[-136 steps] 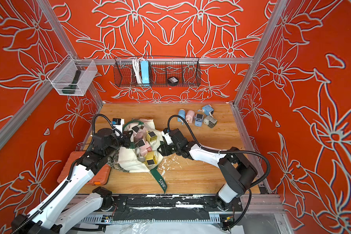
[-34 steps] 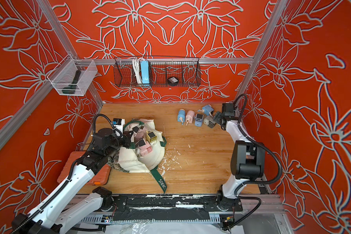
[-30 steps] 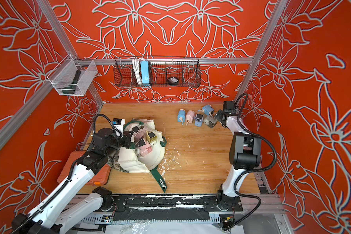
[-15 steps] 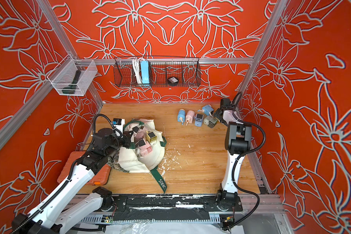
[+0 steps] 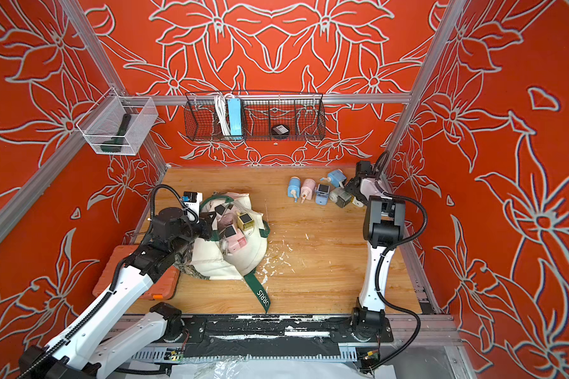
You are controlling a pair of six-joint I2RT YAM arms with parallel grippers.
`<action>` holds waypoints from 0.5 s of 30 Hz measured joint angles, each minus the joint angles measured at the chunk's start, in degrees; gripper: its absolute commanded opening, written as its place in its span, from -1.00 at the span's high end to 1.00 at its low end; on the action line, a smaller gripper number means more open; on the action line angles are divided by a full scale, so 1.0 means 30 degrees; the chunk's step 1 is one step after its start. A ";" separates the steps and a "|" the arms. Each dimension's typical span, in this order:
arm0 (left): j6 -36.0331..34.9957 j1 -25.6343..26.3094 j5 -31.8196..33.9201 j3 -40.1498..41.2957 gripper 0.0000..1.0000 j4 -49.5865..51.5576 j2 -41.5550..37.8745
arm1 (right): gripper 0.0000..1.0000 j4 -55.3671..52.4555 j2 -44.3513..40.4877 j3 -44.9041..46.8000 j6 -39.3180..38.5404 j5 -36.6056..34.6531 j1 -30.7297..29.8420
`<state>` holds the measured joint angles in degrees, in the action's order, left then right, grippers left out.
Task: Take out the pencil sharpeners from the tote bags
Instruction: Place the pencil sharpener at the corner of the board.
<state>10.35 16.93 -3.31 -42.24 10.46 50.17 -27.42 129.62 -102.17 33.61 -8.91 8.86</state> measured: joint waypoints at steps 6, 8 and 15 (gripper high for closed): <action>0.0000 0.0000 0.0007 0.0000 1.00 0.0000 0.0000 | -0.98 0.0146 -0.1464 0.1523 0.0007 0.0182 -0.0087; 0.0000 0.0000 0.0015 0.0000 1.00 0.0000 0.0000 | -0.98 0.0204 -0.2980 0.2929 0.0000 0.0211 -0.0211; 0.0000 0.0000 0.0000 0.0000 1.00 -0.0022 0.0066 | -0.95 0.0488 -1.0207 0.7009 -0.0386 0.0262 -0.1209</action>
<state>10.35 16.93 -3.31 -42.24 10.39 50.37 -25.96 99.00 -81.14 32.45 -8.12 5.23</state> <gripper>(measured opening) 0.047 0.982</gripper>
